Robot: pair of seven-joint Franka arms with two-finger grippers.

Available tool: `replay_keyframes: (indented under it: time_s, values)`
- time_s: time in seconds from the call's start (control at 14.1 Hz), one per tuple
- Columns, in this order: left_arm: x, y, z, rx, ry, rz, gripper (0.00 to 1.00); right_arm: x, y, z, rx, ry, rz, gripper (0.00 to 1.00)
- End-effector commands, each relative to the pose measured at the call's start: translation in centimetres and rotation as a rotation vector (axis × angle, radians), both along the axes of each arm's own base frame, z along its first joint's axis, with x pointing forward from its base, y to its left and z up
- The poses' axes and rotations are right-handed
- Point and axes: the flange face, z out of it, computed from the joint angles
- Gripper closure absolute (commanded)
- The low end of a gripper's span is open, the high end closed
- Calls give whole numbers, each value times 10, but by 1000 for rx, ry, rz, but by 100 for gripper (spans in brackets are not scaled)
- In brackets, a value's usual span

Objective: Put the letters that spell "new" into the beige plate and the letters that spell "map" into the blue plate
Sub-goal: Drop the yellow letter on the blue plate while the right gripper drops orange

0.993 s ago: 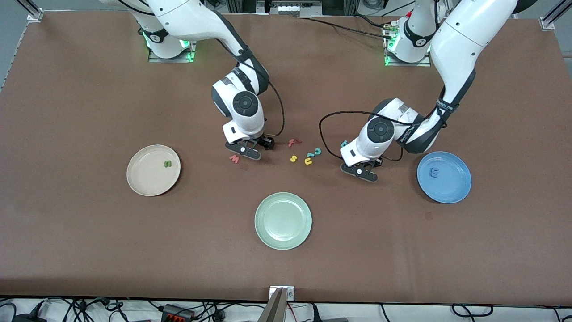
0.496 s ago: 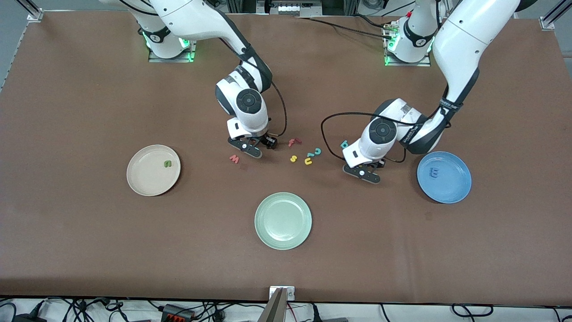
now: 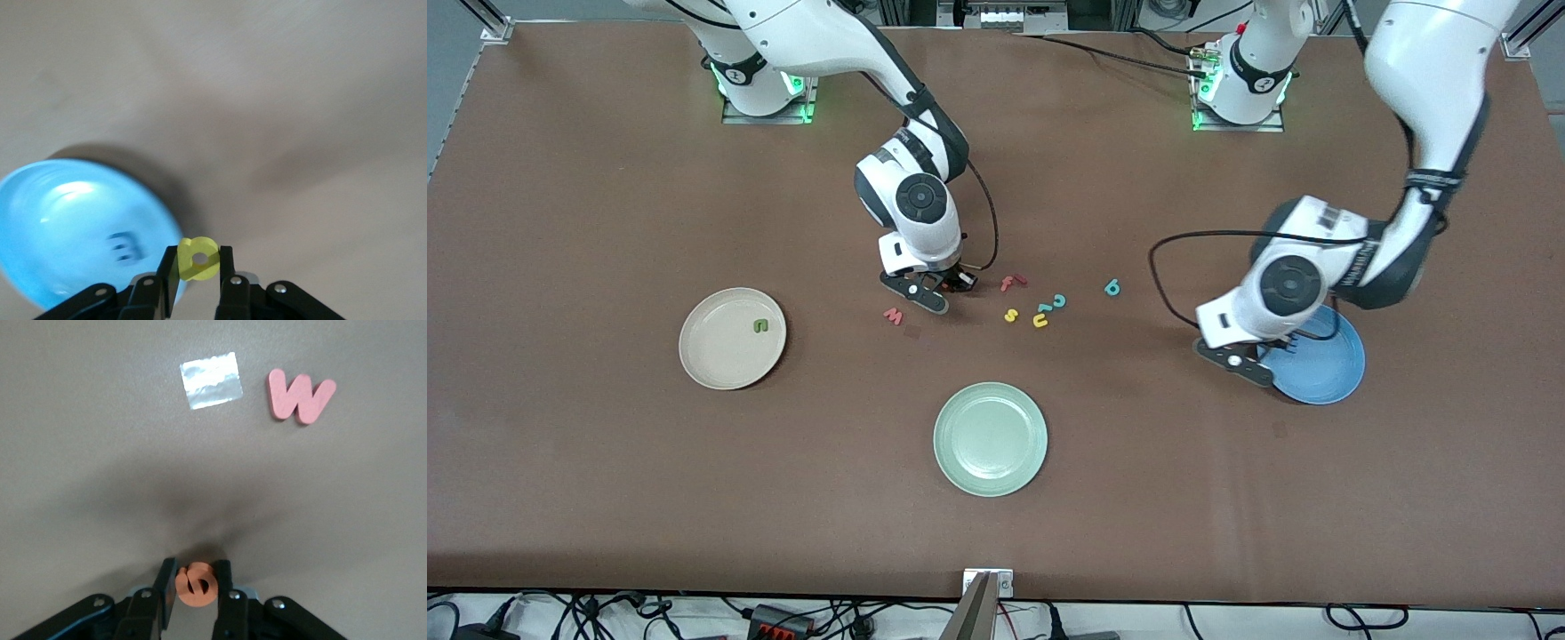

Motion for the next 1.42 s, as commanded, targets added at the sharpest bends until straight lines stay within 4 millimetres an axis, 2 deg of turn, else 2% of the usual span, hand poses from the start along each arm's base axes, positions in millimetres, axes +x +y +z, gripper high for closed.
replay_keyframes:
  time_s: [0.0,0.07,0.14,0.28,0.35,0.43,0.5,0.57,0.64,0.71,0.85,0.99,1.06,1.21,1.28,1.35]
  values:
    - [2,51,-4,-14,38,-58,98,21,-17,23,23,-23,-30,75]
    - [4,77,-8,-23,40,-38,97,35,-32,33,30,-32,-33,75]
    - [5,93,-17,-45,42,-45,96,52,-54,42,29,-34,-19,75]
    - [10,93,-25,-84,9,-100,89,83,-105,61,23,-22,81,75]
    - [13,92,-28,-97,-9,-104,65,96,-131,69,20,-10,138,74]
    - [16,89,-30,-109,-31,-110,13,106,-159,71,12,16,185,74]
    - [16,86,-29,-111,-35,-118,0,118,-199,69,8,55,240,74]
    - [17,80,-25,-108,-38,-130,0,126,-237,66,10,97,282,74]
    - [15,65,-18,-119,-39,-143,0,133,-269,64,13,120,312,73]
    - [11,46,-10,-128,-24,-156,0,138,-302,61,22,134,337,73]
    - [-2,-2,6,-118,14,-107,0,145,-347,60,35,136,358,72]
    - [-26,-54,5,-105,12,34,0,147,-373,57,42,142,384,71]
    - [-45,-88,-3,-112,8,95,0,147,-383,51,40,151,388,70]
    - [-74,-124,-14,-144,-24,165,0,143,-387,29,28,186,399,70]
    - [-83,-134,-20,-172,-44,142,0,142,-388,20,28,195,398,68]
    - [-95,-151,-27,-215,-65,110,0,141,-388,12,25,205,402,59]
